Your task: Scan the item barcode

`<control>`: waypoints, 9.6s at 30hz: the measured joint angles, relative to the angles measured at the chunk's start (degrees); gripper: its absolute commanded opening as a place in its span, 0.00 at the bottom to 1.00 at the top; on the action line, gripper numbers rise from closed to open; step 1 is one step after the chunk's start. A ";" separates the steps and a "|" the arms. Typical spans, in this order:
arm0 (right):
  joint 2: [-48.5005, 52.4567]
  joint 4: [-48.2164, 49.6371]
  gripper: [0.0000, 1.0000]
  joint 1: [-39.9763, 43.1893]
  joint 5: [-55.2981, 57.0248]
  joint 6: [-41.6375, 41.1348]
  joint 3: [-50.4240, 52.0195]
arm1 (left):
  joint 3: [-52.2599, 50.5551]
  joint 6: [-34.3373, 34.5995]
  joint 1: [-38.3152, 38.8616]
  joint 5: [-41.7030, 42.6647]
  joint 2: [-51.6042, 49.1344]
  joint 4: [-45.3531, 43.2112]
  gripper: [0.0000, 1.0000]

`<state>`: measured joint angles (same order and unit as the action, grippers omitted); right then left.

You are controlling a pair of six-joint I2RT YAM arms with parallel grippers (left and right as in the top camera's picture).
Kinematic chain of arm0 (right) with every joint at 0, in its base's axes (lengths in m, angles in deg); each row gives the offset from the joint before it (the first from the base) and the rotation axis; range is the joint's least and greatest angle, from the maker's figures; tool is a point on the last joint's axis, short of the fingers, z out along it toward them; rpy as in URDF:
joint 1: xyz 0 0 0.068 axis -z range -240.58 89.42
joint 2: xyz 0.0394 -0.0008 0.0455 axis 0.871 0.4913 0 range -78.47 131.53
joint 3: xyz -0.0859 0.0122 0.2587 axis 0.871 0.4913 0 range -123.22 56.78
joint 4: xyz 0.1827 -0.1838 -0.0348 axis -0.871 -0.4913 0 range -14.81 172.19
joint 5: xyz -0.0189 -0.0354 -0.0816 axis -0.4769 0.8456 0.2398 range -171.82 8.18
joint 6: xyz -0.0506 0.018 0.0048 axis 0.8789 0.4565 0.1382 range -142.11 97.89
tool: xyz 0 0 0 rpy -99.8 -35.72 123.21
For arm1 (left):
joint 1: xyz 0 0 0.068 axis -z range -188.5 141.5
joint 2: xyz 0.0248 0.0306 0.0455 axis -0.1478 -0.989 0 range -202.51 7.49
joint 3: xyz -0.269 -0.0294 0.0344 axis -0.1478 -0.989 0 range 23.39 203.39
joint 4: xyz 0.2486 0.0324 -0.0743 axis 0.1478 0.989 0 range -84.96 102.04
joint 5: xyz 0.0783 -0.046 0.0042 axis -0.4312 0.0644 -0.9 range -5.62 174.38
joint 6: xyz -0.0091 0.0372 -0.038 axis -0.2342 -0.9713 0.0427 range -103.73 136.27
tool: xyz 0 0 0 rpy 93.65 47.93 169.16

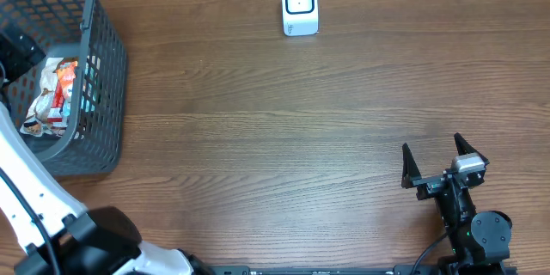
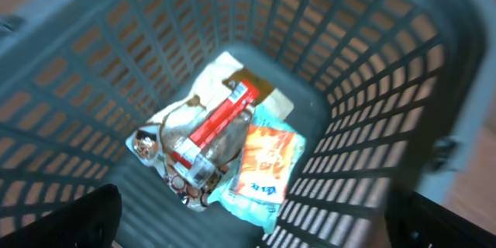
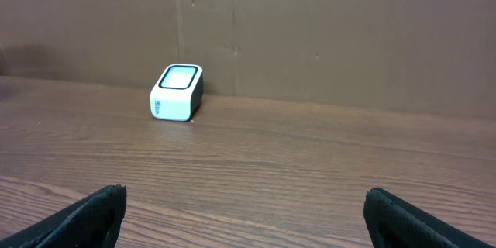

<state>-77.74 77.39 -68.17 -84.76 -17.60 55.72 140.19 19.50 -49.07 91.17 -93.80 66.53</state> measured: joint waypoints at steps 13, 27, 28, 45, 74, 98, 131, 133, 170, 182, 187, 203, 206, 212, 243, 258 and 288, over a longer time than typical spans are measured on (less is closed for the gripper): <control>0.00 0.00 1.00 0.00 0.02 -0.02 0.00 | 0.04 -8.20 -0.33 6.82 -15.69 1.97 1.00; 0.00 0.02 1.00 0.00 0.00 0.00 0.02 | 0.04 -12.46 -0.33 10.23 -24.37 3.21 1.00; 0.00 0.02 1.00 0.02 0.02 -0.02 0.00 | 0.04 -12.74 -0.33 10.25 -24.52 3.21 1.00; 0.00 0.02 1.00 0.00 0.00 -0.04 0.00 | -0.04 -16.52 1.68 10.23 -24.52 2.01 0.90; 0.00 0.02 1.00 0.00 0.00 -0.02 0.00 | -8.39 -17.38 2.25 6.47 -24.50 -5.38 0.53; 0.00 -0.02 1.00 0.02 0.00 0.00 0.02 | 14.10 -11.30 2.27 5.44 -10.34 3.80 0.52; 0.00 0.00 1.00 0.00 0.00 -0.02 0.00 | 16.22 7.10 60.72 -4.72 7.15 31.61 0.49; 0.00 0.02 1.00 0.00 0.00 0.00 0.00 | 16.22 9.33 64.83 -6.64 5.46 32.28 0.47; 0.00 0.00 1.00 0.00 0.00 -0.02 0.02 | 16.02 28.39 90.07 -11.91 -27.21 21.03 0.47; 0.00 0.02 1.00 0.02 0.02 0.00 0.00 | 15.93 28.41 87.73 -11.50 -27.21 17.33 0.45; 0.00 0.00 1.00 0.00 0.00 -0.02 0.02 | 14.16 29.03 88.67 -11.63 -27.21 14.08 0.47; 0.00 0.00 1.00 0.00 0.00 -0.02 0.02 | -1.57 31.41 89.35 -11.47 -27.21 2.93 0.47; 0.00 0.00 1.00 0.00 0.00 -0.02 0.00 | -4.02 31.41 89.35 -11.17 -27.21 1.42 0.49; 0.00 0.02 1.00 0.00 0.02 0.00 0.02 | -7.02 31.43 89.35 -9.46 -27.19 -1.20 0.56; 0.00 0.02 1.00 0.00 0.00 0.00 0.00 | -8.55 31.30 89.35 -8.28 -15.78 -0.92 1.00; 0.00 0.02 1.00 0.00 0.00 -0.02 0.00 | -8.57 29.40 89.35 -12.50 -15.30 -2.45 0.83; 0.00 0.00 1.00 0.00 0.00 0.00 0.00 | -8.55 29.00 89.29 -12.57 -19.82 -3.43 0.42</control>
<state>-77.74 77.39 -68.17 -84.76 -17.60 55.72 131.64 48.50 40.21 78.60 -113.63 63.10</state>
